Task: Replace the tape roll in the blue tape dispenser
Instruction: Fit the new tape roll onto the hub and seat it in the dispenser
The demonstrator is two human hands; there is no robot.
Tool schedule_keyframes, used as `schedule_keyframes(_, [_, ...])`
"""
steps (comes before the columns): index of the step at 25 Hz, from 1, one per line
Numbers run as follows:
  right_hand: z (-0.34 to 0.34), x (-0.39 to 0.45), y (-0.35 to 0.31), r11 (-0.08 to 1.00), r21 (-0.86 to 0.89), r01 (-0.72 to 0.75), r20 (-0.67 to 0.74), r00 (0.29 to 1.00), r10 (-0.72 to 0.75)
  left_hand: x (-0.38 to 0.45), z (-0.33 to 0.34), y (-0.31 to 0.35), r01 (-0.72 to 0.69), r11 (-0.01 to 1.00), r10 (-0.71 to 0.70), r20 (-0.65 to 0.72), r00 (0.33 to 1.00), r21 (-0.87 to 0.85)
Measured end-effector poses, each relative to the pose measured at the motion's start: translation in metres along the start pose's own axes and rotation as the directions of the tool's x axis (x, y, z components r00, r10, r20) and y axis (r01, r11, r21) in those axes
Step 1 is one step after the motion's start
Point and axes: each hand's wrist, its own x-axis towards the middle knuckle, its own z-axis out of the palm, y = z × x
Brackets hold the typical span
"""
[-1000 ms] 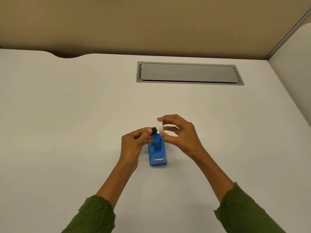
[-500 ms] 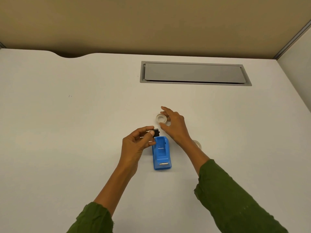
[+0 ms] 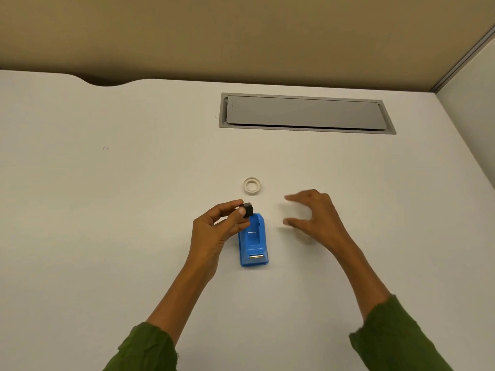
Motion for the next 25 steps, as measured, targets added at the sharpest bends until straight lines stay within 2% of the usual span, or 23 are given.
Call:
schedule_keyframes(3, [-0.001, -0.031, 0.013, 0.985, -0.156, -0.072, 0.113, 0.989, 0.09, -0.004, 0.004, -0.002, 0.022, 1.0, -0.021, 0.02, 1.0, -0.023])
schedule_keyframes(7, [0.0, -0.043, 0.017, 0.995, -0.09, -0.035, 0.166, 0.985, 0.05, -0.01, 0.008, -0.001, 0.027, 1.0, -0.027, 0.038, 0.999, -0.002])
schedule_keyframes(11, [-0.003, -0.043, 0.016, 0.998, 0.062, -0.021, 0.109, 0.994, 0.014, -0.015, 0.011, 0.001, 0.033, 0.999, -0.034, 0.046, 0.998, 0.016])
schedule_keyframes(13, [-0.009, -0.044, 0.011, 0.98, 0.2, -0.005, 0.056, 0.998, -0.006, -0.017, 0.013, 0.002, 0.04, 0.999, -0.041, 0.042, 0.998, 0.031])
schedule_keyframes(16, [-0.019, -0.049, -0.006, 0.846, 0.533, 0.031, 0.034, 0.998, -0.058, -0.02, 0.018, 0.004, 0.034, 0.998, -0.037, 0.047, 0.998, 0.062])
schedule_keyframes(17, [-0.021, -0.05, -0.013, 0.802, 0.595, 0.047, 0.035, 0.996, -0.085, -0.02, 0.02, 0.005, 0.03, 0.996, -0.034, 0.049, 0.998, 0.08])
schedule_keyframes(20, [-0.02, -0.052, -0.03, 0.757, 0.645, 0.105, 0.033, 0.986, -0.165, -0.021, 0.026, 0.006, 0.026, 0.988, -0.033, 0.045, 0.998, 0.153])
schedule_keyframes(25, [-0.016, -0.053, -0.042, 0.762, 0.624, 0.174, 0.017, 0.972, -0.236, -0.024, 0.024, 0.007, 0.035, 0.987, -0.042, 0.041, 0.998, 0.157])
